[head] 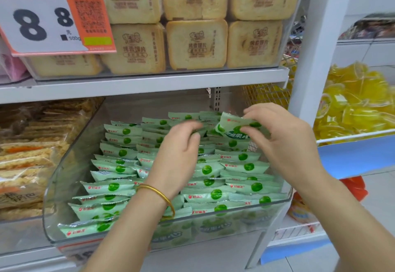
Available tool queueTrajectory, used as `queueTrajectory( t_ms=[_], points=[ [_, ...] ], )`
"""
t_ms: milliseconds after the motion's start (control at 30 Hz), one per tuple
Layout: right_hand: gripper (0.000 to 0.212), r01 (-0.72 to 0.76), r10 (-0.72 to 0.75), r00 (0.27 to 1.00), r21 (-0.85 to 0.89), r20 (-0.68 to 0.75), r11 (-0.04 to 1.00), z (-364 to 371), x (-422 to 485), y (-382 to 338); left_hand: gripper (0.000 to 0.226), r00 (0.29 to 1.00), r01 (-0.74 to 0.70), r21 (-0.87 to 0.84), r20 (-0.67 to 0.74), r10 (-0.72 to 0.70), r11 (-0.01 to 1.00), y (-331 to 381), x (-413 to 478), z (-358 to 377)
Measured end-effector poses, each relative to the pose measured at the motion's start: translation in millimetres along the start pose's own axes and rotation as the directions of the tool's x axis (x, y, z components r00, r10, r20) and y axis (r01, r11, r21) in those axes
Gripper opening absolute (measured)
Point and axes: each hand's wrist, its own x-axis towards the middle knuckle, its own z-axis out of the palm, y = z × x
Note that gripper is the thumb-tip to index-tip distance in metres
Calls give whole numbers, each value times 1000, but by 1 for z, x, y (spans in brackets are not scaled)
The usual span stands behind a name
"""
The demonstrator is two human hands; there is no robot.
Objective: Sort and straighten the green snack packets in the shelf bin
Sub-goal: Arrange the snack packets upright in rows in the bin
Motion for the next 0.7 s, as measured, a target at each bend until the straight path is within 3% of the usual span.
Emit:
queueTrajectory(
  t_ms=[100,233,400,500,567,700],
  points=[
    [16,33,-28,999,-121,42,992,1,0,-1,36,984,-60,272,178,11,960,-10,2,8],
    [8,6,54,972,-255,227,967,7,3,-6,34,969,-54,385,242,-44,921,-13,3,12],
    [47,63,173,905,-525,388,849,12,15,-12,32,967,-67,397,252,-39,915,-13,2,12],
    [41,70,158,906,-506,393,860,7,18,-12,32,968,-59,390,246,-42,919,-11,1,10],
    [47,84,127,914,-486,385,870,4,20,-14,32,969,-56,391,244,-45,919,-11,1,10],
    [45,115,144,848,-442,511,890,8,23,-22,31,967,-40,401,247,-66,915,-11,1,11]
  ],
)
